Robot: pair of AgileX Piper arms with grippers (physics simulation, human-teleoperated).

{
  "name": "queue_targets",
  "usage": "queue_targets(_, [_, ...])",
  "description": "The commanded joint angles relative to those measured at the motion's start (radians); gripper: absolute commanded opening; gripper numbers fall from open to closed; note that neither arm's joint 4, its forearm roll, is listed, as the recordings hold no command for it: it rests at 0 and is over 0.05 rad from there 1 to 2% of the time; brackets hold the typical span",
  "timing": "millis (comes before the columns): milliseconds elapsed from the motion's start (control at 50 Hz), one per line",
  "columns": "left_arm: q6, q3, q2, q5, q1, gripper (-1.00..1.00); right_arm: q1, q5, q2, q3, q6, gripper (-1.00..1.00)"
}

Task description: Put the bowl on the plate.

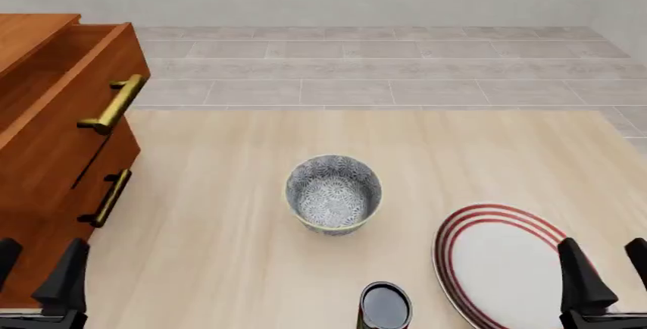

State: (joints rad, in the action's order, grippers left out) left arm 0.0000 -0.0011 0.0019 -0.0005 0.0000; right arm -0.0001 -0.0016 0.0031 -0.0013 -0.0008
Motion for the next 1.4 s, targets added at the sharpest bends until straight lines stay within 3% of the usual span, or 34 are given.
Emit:
queue_targets(20, [0.0, -0.003, 0.006, -0.001, 0.0, 1.0, -0.003, -0.01, 0.012, -0.002, -0.008, 1.0])
queue_targets(480, [0.0, -0.003, 0.006, -0.001, 0.0, 1.0, -0.045, -0.08, 0.107, 0.0, 0.011, 1.0])
queue_targets(500, [0.0, -0.003, 0.005, -0.001, 0.0, 1.0, -0.033, -0.091, 0.117, -0.002, -0.02, 1.0])
queue_targets(560, [0.0, -0.003, 0.006, -0.001, 0.0, 1.0, -0.044, -0.111, 0.159, -0.028, -0.005, 1.0])
queue_targets(680, [0.0, -0.003, 0.006, -0.001, 0.0, 1.0, -0.037, -0.147, 0.267, -0.1, -0.054, 1.0])
queue_targets(740, [0.0, -0.003, 0.006, -0.001, 0.0, 1.0, -0.036, -0.156, 0.295, -0.117, -0.043, 1.0])
queue_targets(1020, [0.0, -0.003, 0.006, -0.001, 0.0, 1.0, 0.065, -0.177, 0.473, -0.256, -0.058, 1.0])
queue_targets(1160, [0.0, -0.003, 0.006, -0.001, 0.0, 1.0, 0.144, -0.242, 0.644, -0.314, -0.069, 1.0])
queue_targets(1400, [0.0, -0.003, 0.006, -0.001, 0.0, 1.0, 0.264, -0.232, 0.808, -0.45, -0.072, 1.0])
